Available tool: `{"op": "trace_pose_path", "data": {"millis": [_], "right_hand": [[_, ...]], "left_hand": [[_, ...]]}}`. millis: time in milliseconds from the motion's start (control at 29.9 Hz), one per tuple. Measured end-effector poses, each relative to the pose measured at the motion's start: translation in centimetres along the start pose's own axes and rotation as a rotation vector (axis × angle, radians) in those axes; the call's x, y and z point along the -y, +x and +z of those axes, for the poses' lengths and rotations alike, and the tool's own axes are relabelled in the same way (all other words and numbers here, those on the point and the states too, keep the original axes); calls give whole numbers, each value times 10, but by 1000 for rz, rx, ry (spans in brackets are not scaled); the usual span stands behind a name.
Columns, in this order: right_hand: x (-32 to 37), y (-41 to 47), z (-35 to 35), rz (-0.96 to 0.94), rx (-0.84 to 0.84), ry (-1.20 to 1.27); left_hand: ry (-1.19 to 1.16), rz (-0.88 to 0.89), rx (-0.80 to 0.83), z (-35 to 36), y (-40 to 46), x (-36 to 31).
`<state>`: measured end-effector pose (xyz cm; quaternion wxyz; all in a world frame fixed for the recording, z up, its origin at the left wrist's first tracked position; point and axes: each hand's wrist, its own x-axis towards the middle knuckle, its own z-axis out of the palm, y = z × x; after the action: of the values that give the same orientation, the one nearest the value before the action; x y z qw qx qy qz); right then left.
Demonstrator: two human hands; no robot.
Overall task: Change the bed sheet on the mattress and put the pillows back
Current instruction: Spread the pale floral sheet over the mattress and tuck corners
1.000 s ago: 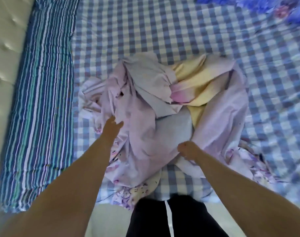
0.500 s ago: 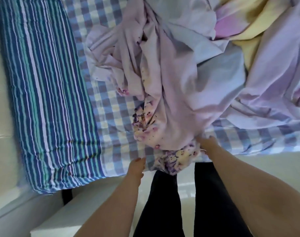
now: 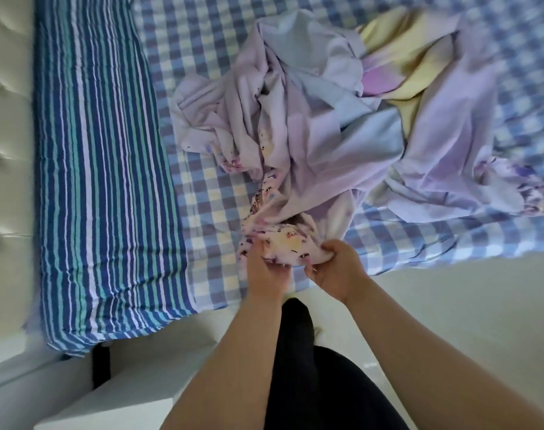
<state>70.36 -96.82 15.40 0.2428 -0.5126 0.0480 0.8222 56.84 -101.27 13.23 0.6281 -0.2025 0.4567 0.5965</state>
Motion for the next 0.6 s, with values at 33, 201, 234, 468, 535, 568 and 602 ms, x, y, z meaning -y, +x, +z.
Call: {"op": "trace_pose_path", "data": {"millis": [33, 201, 234, 468, 535, 568, 602], "right_hand": [[-1, -11, -7, -44, 19, 48], [-7, -81, -20, -234, 230, 173], [-7, -94, -18, -272, 266, 217], [-2, -160, 9, -294, 201, 314], [0, -173, 19, -360, 198, 341], [-1, -179, 24, -380, 193, 366], [-3, -182, 30, -384, 204, 387]], "left_hand": [[-17, 73, -3, 3, -6, -14], [17, 67, 245, 17, -92, -38], [36, 25, 286, 15, -111, -35], [-23, 122, 292, -12, -206, -65], [-129, 310, 240, -23, -219, -96], [-179, 387, 252, -26, -224, -114], [-232, 451, 240, -29, -230, -132]]}}
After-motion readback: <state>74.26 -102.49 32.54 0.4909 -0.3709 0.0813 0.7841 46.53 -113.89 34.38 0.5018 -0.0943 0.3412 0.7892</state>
